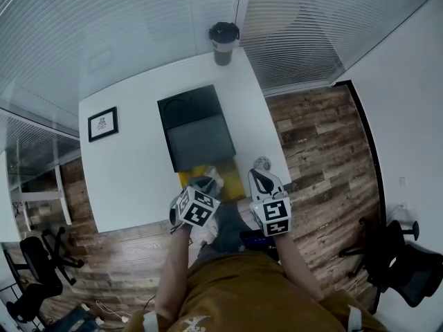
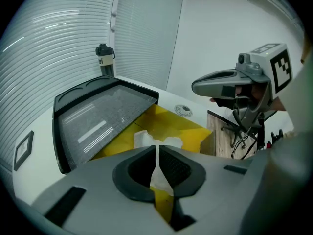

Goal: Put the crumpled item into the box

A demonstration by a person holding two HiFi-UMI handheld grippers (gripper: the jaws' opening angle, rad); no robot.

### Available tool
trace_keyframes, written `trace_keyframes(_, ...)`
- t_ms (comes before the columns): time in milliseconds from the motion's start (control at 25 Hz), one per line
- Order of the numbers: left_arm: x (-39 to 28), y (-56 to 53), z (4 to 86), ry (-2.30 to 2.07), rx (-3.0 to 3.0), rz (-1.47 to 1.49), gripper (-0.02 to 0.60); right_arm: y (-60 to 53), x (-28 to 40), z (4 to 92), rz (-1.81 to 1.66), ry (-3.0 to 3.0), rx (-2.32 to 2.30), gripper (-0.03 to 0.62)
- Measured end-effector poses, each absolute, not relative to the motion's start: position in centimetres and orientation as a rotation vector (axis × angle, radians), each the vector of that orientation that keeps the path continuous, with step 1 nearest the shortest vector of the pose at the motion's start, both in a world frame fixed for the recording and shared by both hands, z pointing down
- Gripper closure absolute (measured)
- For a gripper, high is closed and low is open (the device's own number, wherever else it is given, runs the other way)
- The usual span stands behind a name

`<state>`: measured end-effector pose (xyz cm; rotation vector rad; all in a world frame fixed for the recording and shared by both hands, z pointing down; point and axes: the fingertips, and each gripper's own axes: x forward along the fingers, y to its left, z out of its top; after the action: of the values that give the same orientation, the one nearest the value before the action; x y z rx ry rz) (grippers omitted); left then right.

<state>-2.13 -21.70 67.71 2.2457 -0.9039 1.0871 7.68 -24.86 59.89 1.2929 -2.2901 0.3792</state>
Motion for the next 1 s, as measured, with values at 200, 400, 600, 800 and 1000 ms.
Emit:
trace_keyframes(200, -2.0, -21.5, 67.8, -0.91, 2.259, 1.096, 0.545, -24.7, 7.9, 59.4, 0.361, -2.293, 1.303, 0.582)
trace_keyframes(400, -2.2, -21.8, 67.3, -0.948, 2.267, 1.042, 0.498, -24.6, 8.0, 59.1, 0.346, -2.3, 1.3, 0.582)
trace_keyframes(600, -2.8, -22.4, 65.6, -1.027, 2.285, 0.936, 0.503, -24.1, 7.6, 57.8, 0.309, -2.325, 1.294, 0.582)
trace_keyframes(800, -3.8, -22.9, 62.7, -1.139, 2.324, 0.847, 0.543, -23.5, 6.7, 56.0, 0.274, -2.364, 1.282, 0.582)
trace_keyframes(1000, -5.0, -22.8, 58.9, -1.247, 2.321, 0.626, 0.557, -23.1, 6.0, 54.3, 0.243, -2.411, 1.294, 0.583)
